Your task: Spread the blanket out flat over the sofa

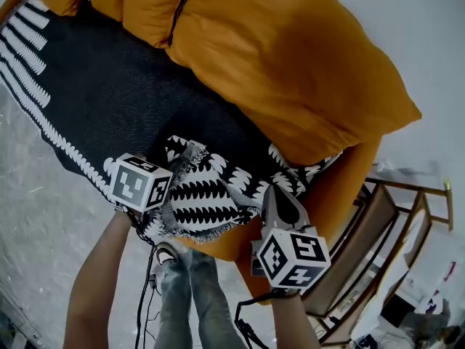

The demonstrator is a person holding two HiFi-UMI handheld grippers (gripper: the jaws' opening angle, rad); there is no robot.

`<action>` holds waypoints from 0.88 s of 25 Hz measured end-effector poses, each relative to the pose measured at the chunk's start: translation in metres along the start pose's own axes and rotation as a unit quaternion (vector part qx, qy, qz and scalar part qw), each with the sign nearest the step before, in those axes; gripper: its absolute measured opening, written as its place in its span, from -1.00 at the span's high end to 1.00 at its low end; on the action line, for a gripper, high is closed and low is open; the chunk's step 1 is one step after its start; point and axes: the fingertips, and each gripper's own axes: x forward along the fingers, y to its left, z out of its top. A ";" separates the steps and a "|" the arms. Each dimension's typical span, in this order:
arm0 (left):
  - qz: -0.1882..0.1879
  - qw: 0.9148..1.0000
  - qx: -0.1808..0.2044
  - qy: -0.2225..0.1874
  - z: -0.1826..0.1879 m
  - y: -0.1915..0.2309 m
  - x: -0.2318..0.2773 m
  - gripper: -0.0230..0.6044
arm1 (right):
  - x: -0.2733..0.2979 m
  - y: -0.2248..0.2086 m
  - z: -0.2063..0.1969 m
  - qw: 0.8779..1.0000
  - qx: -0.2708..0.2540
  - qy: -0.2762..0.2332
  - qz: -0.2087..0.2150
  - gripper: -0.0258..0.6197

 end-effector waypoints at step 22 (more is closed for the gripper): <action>-0.029 0.998 0.044 -0.037 -0.019 -0.084 -0.089 0.81 | -0.087 0.005 -0.017 0.998 0.033 -0.034 -0.031 0.91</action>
